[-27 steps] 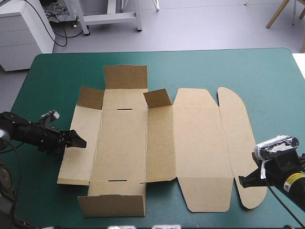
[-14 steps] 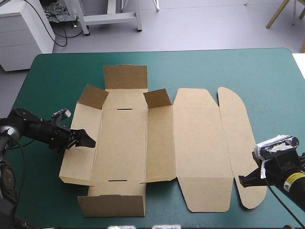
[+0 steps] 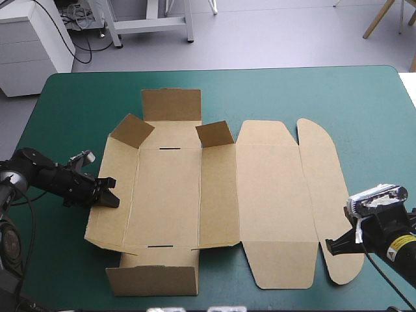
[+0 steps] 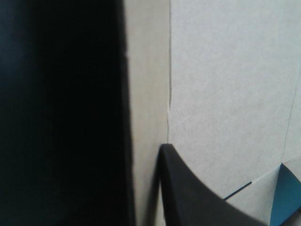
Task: Fold the box
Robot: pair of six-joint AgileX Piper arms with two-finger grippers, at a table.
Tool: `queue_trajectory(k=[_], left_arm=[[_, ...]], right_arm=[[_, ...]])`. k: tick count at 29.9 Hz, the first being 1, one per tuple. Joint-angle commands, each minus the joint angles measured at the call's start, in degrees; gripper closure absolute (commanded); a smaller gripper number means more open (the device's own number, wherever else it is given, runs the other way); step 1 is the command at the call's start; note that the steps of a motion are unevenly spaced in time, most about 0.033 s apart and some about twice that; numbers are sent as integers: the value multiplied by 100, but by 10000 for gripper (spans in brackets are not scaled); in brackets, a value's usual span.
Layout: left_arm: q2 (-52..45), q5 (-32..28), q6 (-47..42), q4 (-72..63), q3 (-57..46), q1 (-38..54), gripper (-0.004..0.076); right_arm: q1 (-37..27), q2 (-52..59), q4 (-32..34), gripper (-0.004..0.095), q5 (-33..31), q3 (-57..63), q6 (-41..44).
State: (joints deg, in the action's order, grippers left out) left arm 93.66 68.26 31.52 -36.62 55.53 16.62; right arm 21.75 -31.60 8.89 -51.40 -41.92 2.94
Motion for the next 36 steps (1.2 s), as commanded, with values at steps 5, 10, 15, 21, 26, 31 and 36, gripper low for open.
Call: queue_trajectory(k=[5,10,15,21,26,31,36], left_arm=[[-182,628,241,213,430,-73,734],[-182,628,319,959,1190,-561,734],[-182,335,350,2519,2214,-1609,734],[-171,-925,358,4385,3075,-2893,734],[-31,-2055,888,5333,3230,-3832,734],[223,-2529,1203,6489,3230,-4500,734],[403,-2557,1103,6768,3230,-4953,734]], right_arm=[[-20,-12,93,927,389,-136,-41],[-20,-12,93,927,389,-136,-41],[-20,-12,93,927,389,-136,-41],[-20,-12,-161,927,362,-136,11],[-20,-12,-423,927,362,-111,11],[-20,-12,-444,927,353,-111,11],[-20,-12,-485,927,353,-111,-1]])
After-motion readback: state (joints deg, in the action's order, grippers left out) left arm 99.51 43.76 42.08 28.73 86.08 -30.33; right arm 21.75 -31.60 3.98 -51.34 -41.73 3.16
